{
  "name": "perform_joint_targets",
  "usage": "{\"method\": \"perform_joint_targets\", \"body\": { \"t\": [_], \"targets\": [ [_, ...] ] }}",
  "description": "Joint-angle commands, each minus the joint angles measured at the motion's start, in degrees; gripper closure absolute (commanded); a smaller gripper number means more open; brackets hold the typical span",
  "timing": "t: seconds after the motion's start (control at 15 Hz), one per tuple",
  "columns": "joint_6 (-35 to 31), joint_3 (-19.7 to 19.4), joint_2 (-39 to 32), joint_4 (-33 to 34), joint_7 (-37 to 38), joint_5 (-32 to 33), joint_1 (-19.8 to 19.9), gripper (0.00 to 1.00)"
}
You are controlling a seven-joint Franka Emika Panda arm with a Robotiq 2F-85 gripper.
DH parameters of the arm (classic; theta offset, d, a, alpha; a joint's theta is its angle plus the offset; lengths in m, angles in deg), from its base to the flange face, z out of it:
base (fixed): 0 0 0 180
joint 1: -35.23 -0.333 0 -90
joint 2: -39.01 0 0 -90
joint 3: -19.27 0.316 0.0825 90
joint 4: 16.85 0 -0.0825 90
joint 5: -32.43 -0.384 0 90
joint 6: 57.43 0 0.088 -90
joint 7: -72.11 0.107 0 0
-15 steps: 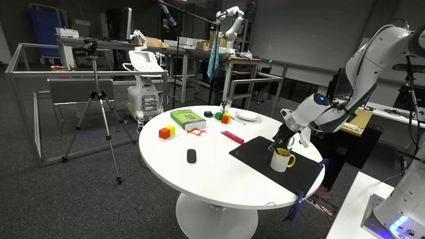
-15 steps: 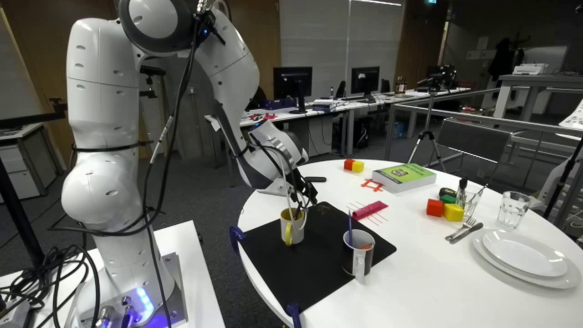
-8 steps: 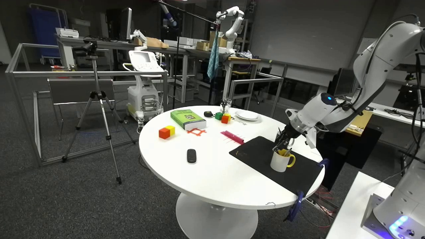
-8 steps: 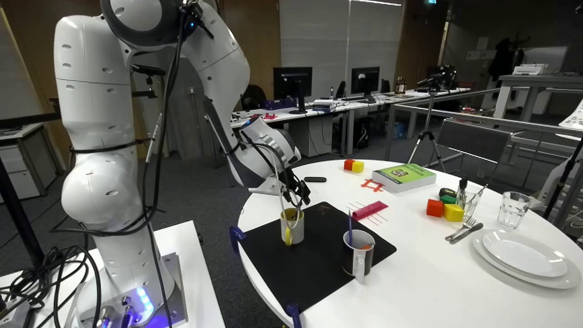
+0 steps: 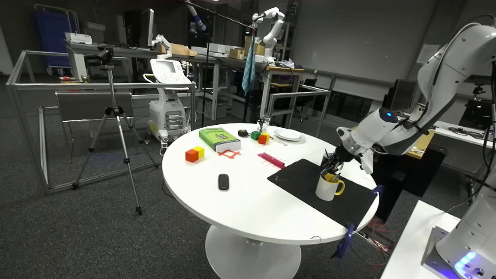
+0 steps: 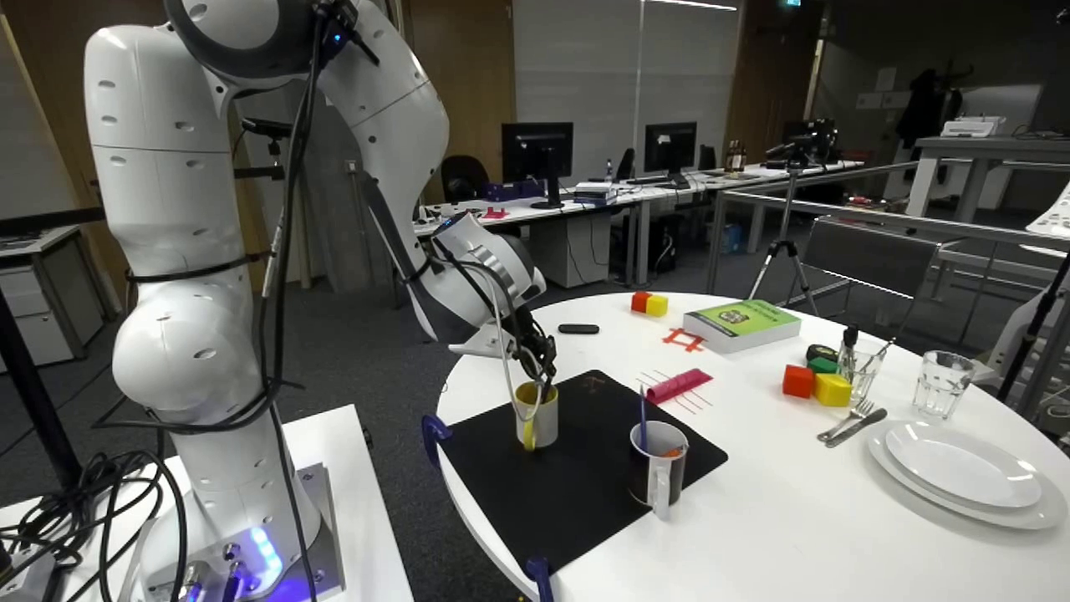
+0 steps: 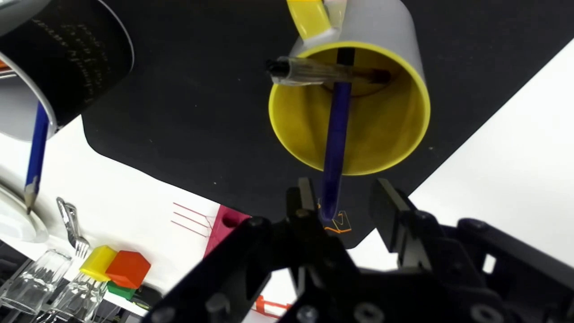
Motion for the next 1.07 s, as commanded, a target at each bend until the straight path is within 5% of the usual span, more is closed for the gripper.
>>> {"method": "perform_joint_targets", "body": {
  "t": [0.0,0.33,0.6,0.73,1.0],
  "targets": [
    [0.2,-0.5,1.8,-0.7,1.5,1.3,0.5,0.38],
    [-0.3,-1.1,0.3,0.8,1.7,1.0,0.6,0.07],
    [-0.2,-1.5,-1.6,2.1,1.6,0.3,0.4,0.00],
    [0.0,-1.6,-2.5,2.5,1.3,0.1,0.4,0.22],
    [-0.1,-1.6,-4.3,3.5,1.3,0.2,0.4,0.49]
  ]
}}
